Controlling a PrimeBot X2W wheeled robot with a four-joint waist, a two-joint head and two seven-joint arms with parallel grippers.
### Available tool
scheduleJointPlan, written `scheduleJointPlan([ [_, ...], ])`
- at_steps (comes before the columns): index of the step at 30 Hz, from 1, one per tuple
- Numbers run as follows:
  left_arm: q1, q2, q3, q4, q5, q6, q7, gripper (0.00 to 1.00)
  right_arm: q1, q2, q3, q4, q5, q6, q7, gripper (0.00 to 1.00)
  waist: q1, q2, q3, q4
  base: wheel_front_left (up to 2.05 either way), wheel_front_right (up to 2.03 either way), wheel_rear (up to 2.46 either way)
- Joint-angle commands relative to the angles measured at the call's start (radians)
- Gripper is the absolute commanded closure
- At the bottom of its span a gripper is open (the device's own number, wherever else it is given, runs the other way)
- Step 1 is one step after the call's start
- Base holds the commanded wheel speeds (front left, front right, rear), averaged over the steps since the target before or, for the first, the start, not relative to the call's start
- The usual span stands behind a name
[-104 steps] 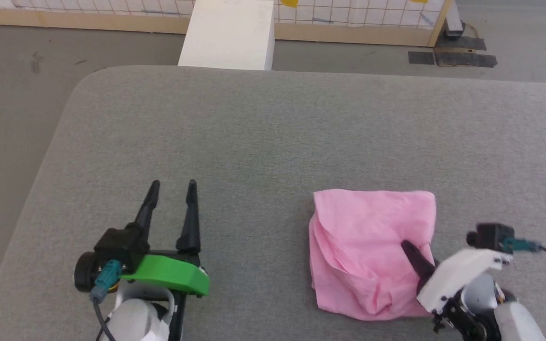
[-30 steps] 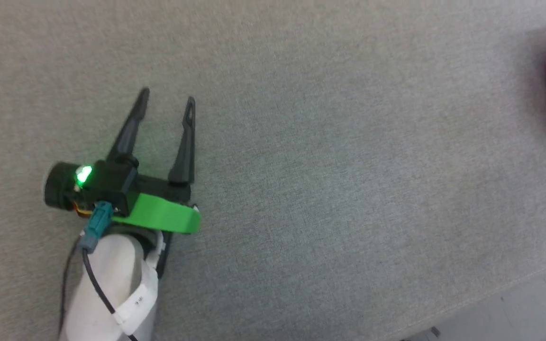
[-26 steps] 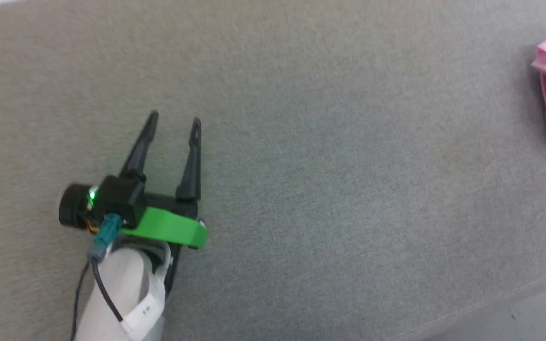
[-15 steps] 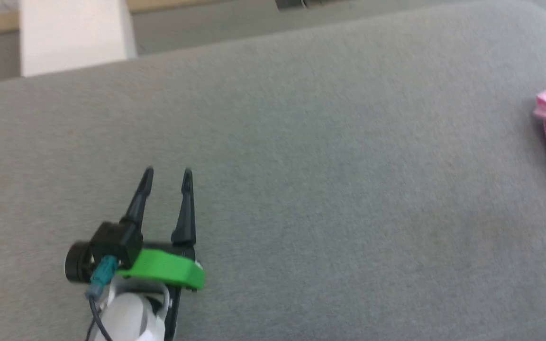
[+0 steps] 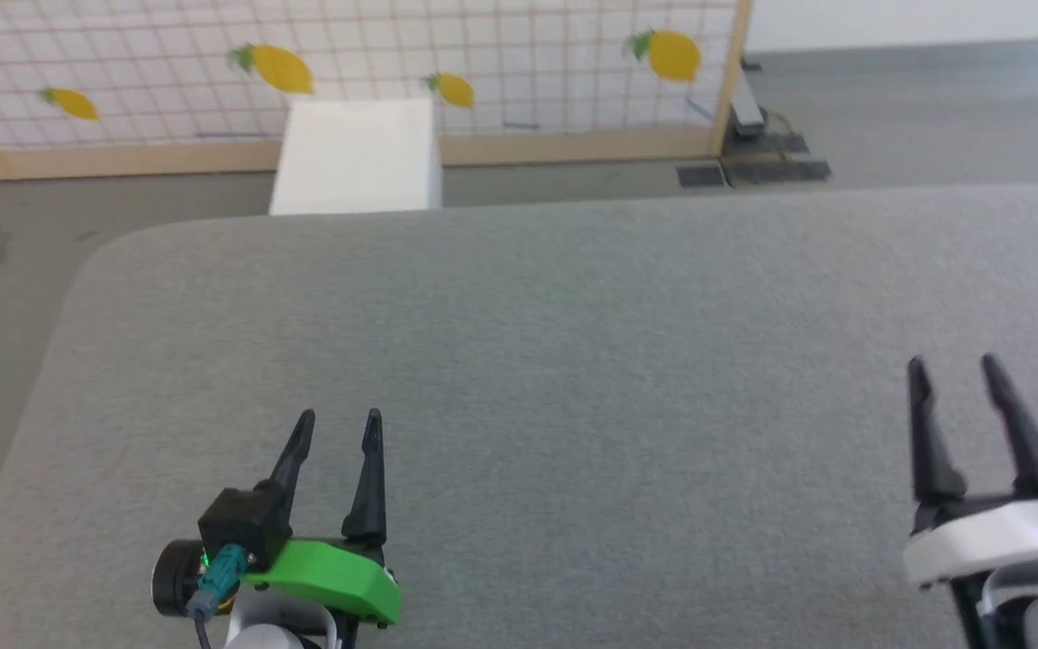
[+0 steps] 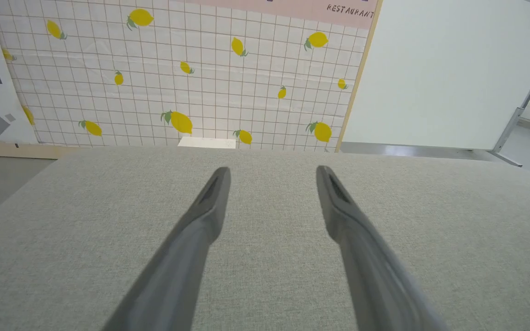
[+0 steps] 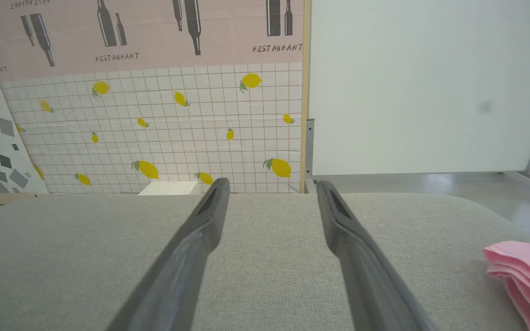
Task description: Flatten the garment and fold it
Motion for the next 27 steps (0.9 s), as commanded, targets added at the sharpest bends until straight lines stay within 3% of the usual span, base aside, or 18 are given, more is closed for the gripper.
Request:
scheduleJointPlan([
  [1, 0.015, -0.004, -0.003, 0.005, 0.006, 0.003, -0.004, 0.00, 0.026, 0.009, 0.011, -0.011, -0.015, -0.002, 0.006, 0.00, 0.0001, 0.0000, -0.061, 0.060, 0.00, 0.00, 0.00],
  [11, 0.043, -0.004, -0.016, 0.004, 0.005, 0.011, -0.004, 0.00, 0.123, 0.077, 0.037, -0.045, -0.085, -0.002, 0.012, 0.00, 0.0001, 0.0000, -0.071, 0.064, 0.00, 0.00, 0.00],
  [27, 0.066, -0.005, -0.030, 0.005, -0.026, 0.037, -0.004, 0.00, 0.137, 0.090, 0.044, -0.054, -0.080, -0.002, 0.027, 0.00, 0.0001, 0.0000, -0.078, 0.055, 0.00, 0.00, 0.00],
])
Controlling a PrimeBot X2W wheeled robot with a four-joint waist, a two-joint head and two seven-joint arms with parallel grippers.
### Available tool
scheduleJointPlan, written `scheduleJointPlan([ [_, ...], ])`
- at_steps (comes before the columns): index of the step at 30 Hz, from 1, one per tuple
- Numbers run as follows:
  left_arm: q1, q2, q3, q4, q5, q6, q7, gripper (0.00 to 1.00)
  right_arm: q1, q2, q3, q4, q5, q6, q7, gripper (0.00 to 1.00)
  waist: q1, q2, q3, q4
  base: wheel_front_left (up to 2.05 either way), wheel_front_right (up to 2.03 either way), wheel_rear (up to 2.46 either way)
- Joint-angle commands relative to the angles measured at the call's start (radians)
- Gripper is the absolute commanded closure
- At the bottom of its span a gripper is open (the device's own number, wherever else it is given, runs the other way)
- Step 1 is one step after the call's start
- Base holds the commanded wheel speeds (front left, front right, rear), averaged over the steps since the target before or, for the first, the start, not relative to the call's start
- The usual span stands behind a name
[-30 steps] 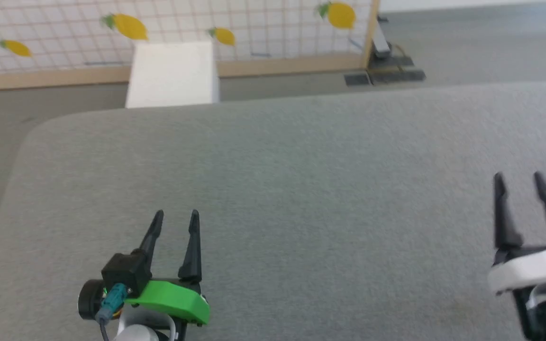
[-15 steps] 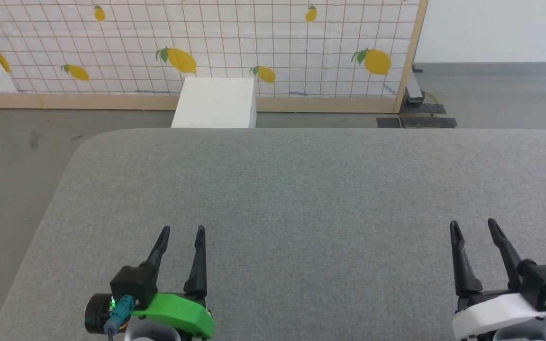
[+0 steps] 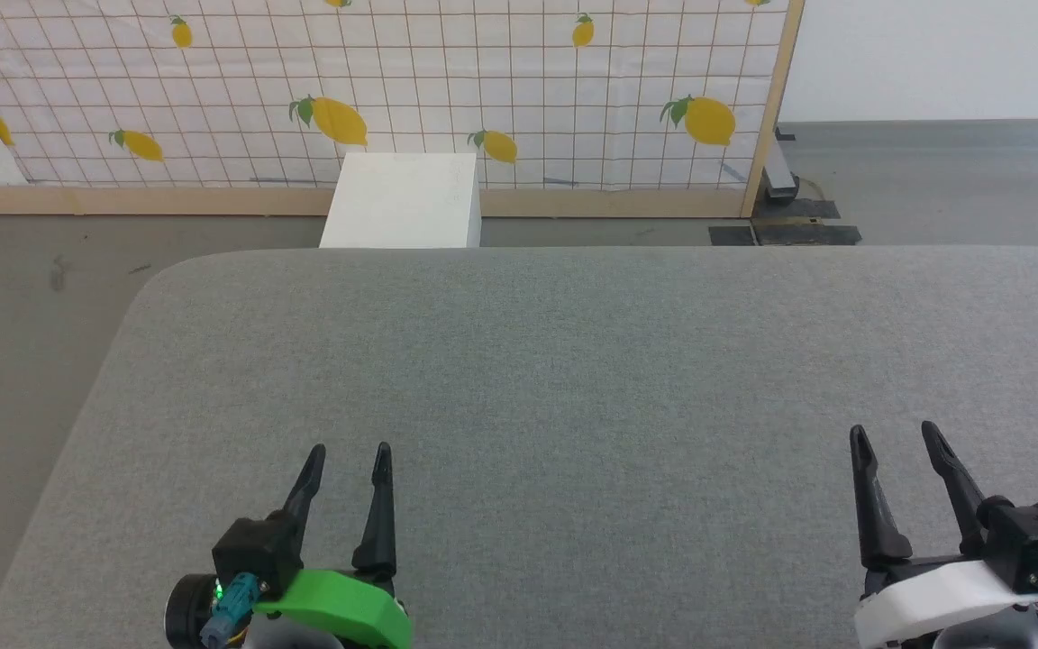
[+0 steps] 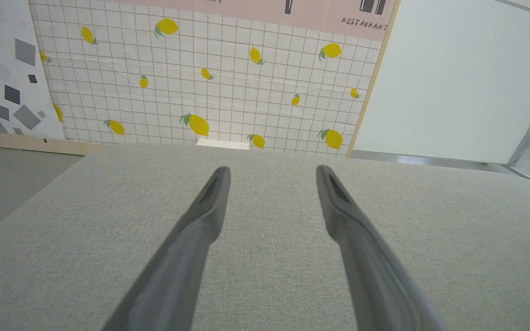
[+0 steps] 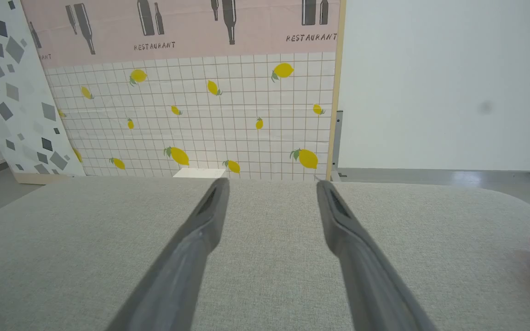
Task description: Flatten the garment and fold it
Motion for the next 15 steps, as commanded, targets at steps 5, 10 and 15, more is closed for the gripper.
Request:
scheduleJointPlan([
  [5, 0.000, 0.000, -0.001, 0.002, -0.004, 0.001, 0.002, 1.00, 0.001, 0.000, 0.002, 0.000, 0.001, 0.000, 0.001, 1.00, 0.0001, 0.0000, 0.001, -0.002, 0.00, 0.00, 0.00],
  [10, 0.000, 0.000, -0.001, 0.002, -0.003, 0.001, 0.002, 1.00, 0.001, 0.000, 0.002, 0.001, 0.001, 0.000, 0.001, 1.00, 0.0001, 0.0000, 0.001, -0.002, 0.00, 0.00, 0.00],
  [15, 0.000, 0.000, 0.001, -0.001, 0.000, 0.002, 0.005, 1.00, -0.001, 0.000, 0.003, 0.000, 0.000, 0.000, 0.004, 1.00, 0.0001, 0.0000, 0.002, -0.002, 0.00, 0.00, 0.00],
])
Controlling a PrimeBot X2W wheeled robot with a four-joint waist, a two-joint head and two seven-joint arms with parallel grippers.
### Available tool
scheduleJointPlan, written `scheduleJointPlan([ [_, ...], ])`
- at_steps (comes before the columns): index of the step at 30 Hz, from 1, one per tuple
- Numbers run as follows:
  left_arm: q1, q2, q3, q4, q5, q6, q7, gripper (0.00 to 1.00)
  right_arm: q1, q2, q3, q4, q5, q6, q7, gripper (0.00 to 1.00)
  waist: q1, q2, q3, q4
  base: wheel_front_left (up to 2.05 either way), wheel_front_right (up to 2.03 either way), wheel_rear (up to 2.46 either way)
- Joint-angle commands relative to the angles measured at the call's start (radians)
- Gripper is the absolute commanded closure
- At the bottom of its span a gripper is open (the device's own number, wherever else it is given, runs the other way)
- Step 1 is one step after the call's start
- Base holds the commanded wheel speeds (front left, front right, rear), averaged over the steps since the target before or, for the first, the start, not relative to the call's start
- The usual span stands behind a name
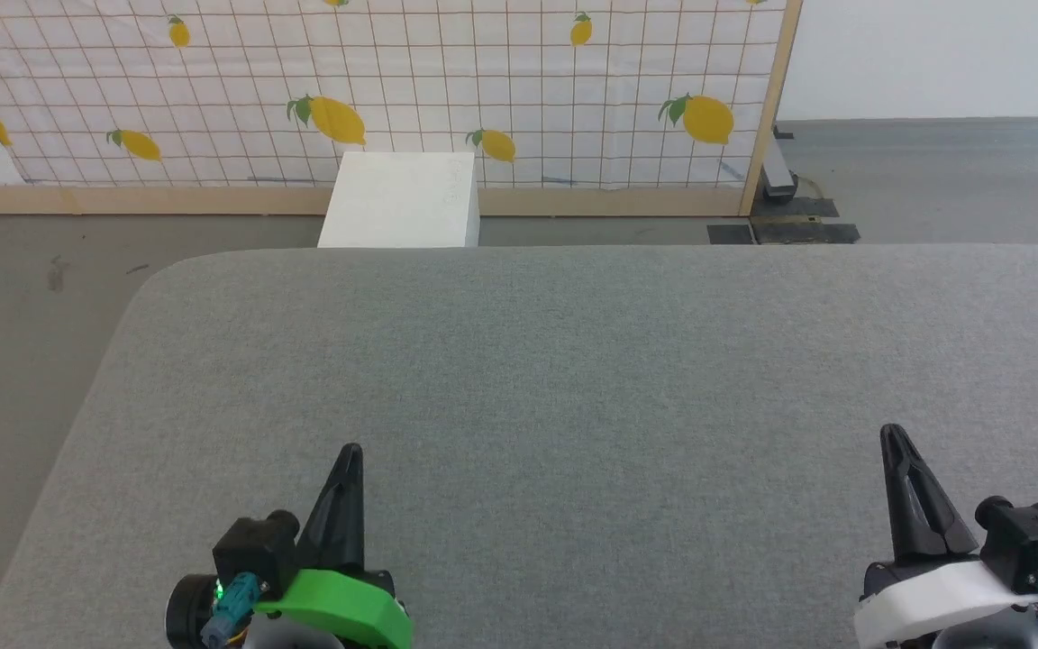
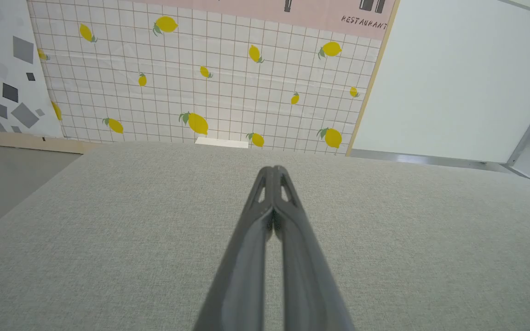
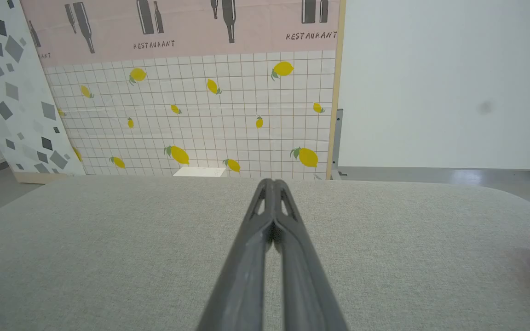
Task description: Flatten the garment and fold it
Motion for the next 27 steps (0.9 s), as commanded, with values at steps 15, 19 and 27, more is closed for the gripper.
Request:
scheduleJointPlan([
  [15, -0.001, 0.000, 0.020, -0.021, 0.031, 0.003, 0.034, 1.00, -0.011, 0.000, 0.010, -0.003, -0.012, 0.000, 0.022, 1.00, 0.0001, 0.0000, 0.008, 0.003, 0.00, 0.00, 0.00],
  [19, -0.002, -0.001, 0.025, -0.026, 0.038, 0.003, 0.042, 1.00, -0.014, 0.001, 0.012, -0.004, -0.015, 0.000, 0.028, 1.00, 0.0001, 0.0000, 0.010, 0.004, 0.00, 0.00, 0.00],
  [27, -0.002, -0.001, 0.035, -0.035, 0.053, 0.004, 0.059, 1.00, -0.019, 0.001, 0.017, -0.006, -0.020, 0.000, 0.038, 1.00, 0.0001, 0.0000, 0.014, 0.005, 0.00, 0.00, 0.00],
])
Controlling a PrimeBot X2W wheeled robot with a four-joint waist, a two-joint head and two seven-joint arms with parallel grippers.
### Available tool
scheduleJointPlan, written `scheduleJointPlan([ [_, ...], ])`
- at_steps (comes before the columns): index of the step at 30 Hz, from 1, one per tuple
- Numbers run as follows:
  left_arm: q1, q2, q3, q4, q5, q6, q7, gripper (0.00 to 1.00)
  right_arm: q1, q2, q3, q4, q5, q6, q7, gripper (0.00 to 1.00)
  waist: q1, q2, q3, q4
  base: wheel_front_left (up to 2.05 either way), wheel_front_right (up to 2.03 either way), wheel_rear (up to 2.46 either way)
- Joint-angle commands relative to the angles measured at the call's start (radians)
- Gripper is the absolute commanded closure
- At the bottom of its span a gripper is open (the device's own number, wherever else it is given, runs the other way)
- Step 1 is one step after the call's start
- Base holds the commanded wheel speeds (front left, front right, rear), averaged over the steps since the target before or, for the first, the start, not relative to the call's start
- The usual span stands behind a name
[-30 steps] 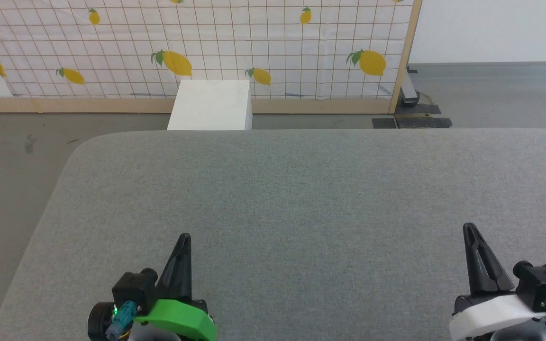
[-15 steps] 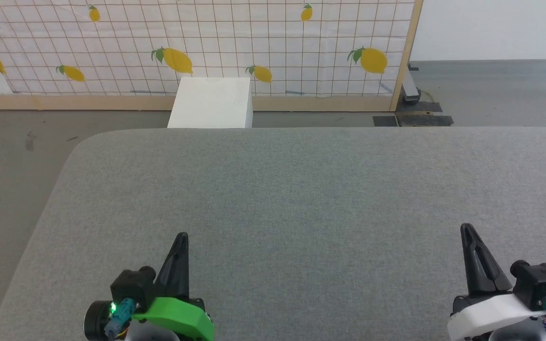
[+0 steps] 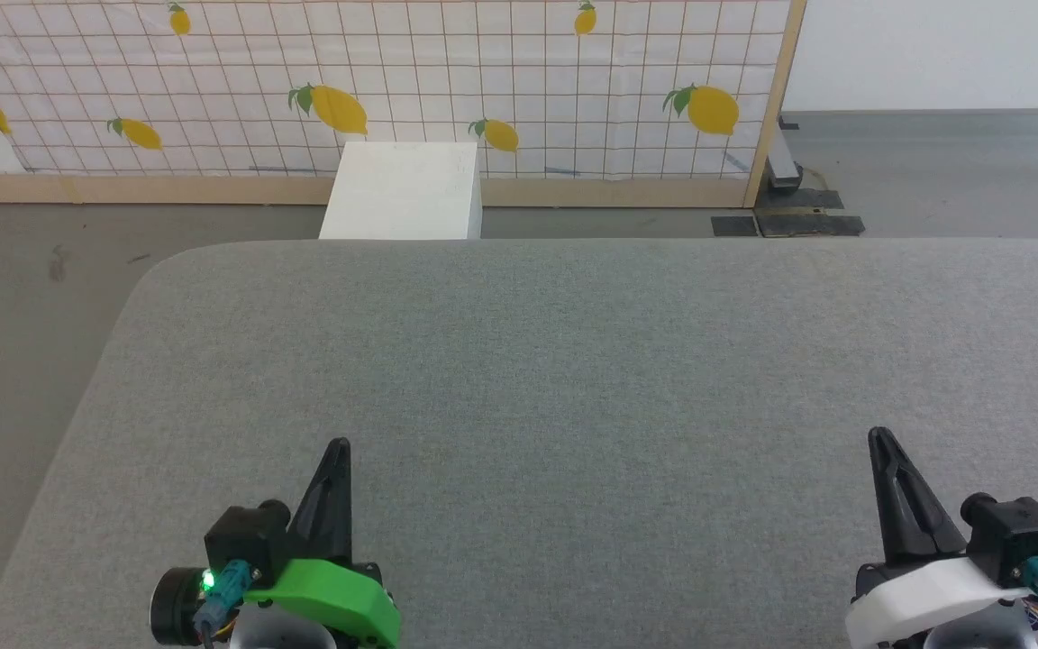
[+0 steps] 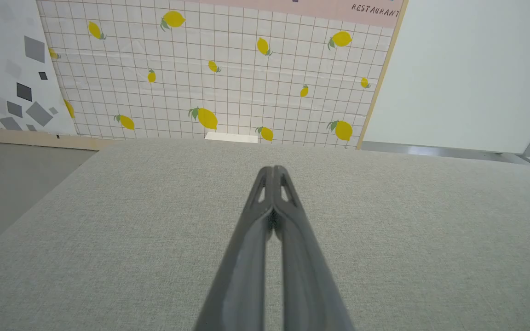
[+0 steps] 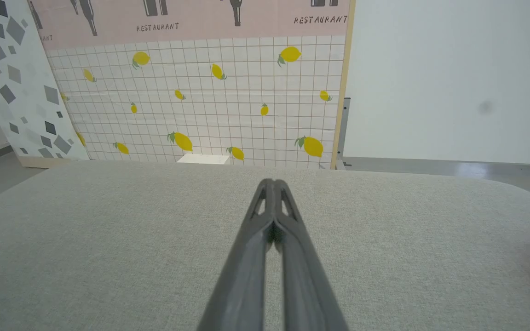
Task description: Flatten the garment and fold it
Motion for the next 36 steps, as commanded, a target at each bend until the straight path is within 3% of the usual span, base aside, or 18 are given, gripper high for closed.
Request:
scheduleJointPlan([
  [1, -0.002, -0.001, 0.006, -0.006, 0.019, 0.005, 0.006, 1.00, -0.018, 0.001, 0.004, -0.005, -0.007, 0.000, 0.006, 1.00, 0.0000, -0.0001, 0.001, 0.000, 0.00, 0.00, 0.00],
  [36, -0.005, -0.002, 0.051, -0.051, 0.087, 0.010, 0.081, 1.00, -0.042, 0.002, 0.025, -0.013, -0.033, -0.001, 0.054, 1.00, 0.0000, -0.0001, 0.019, 0.007, 0.00, 0.00, 0.00],
])
